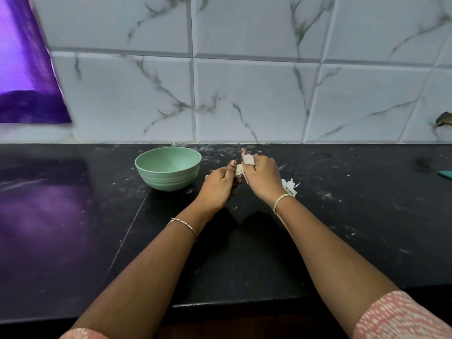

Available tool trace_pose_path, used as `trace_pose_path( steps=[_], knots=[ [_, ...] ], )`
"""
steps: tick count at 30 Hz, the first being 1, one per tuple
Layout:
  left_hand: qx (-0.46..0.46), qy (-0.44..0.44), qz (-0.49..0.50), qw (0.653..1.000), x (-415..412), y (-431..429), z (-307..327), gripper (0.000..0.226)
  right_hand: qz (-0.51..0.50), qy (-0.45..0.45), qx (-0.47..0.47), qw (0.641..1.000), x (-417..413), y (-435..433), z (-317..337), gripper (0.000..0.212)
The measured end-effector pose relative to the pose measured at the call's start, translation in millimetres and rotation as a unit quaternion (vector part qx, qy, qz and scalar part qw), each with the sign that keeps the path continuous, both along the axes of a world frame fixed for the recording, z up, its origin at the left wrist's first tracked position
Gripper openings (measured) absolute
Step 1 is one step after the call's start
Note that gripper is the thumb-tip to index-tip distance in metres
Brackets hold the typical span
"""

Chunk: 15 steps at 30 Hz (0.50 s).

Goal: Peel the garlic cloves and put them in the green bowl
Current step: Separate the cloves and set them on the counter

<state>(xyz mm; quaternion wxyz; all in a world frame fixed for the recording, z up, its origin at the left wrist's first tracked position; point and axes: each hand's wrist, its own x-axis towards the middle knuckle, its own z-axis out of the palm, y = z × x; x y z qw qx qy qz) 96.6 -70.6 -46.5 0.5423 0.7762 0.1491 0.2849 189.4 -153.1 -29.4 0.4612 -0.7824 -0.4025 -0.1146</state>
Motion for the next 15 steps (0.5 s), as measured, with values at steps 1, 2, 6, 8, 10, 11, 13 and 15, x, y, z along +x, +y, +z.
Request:
trace_pose_path(
  steps=[1, 2, 6, 8, 10, 11, 13, 15],
  knots=[
    [0.026, 0.007, 0.013, 1.0, -1, 0, 0, 0.051, -0.028, -0.069, -0.034, 0.997, 0, -3, 0, 0.054],
    [0.064, 0.016, 0.031, 0.997, -1, 0, 0, 0.051, -0.051, -0.127, -0.064, 0.989, 1, -4, 0, 0.05],
    [0.143, 0.051, 0.082, 0.985, 3, -2, -2, 0.049, -0.081, -0.209, -0.111, 0.968, 2, -8, 3, 0.051],
    [0.162, 0.071, 0.096, 0.98, 6, -5, -2, 0.048, -0.095, -0.216, -0.119, 0.964, 4, -10, 6, 0.052],
    [0.227, 0.1, 0.127, 0.96, 6, -9, -2, 0.048, -0.111, -0.231, -0.126, 0.958, 8, -11, 4, 0.053],
    [0.28, 0.121, 0.151, 0.94, 6, -12, -1, 0.048, -0.12, -0.238, -0.129, 0.955, 10, -12, 4, 0.052],
    [0.373, 0.145, 0.197, 0.895, 4, -15, -1, 0.043, -0.129, -0.24, -0.126, 0.954, 13, -13, 3, 0.051],
    [0.417, 0.153, 0.221, 0.869, 3, -17, -1, 0.041, -0.118, -0.213, -0.118, 0.963, 13, -13, 2, 0.05]
  ],
)
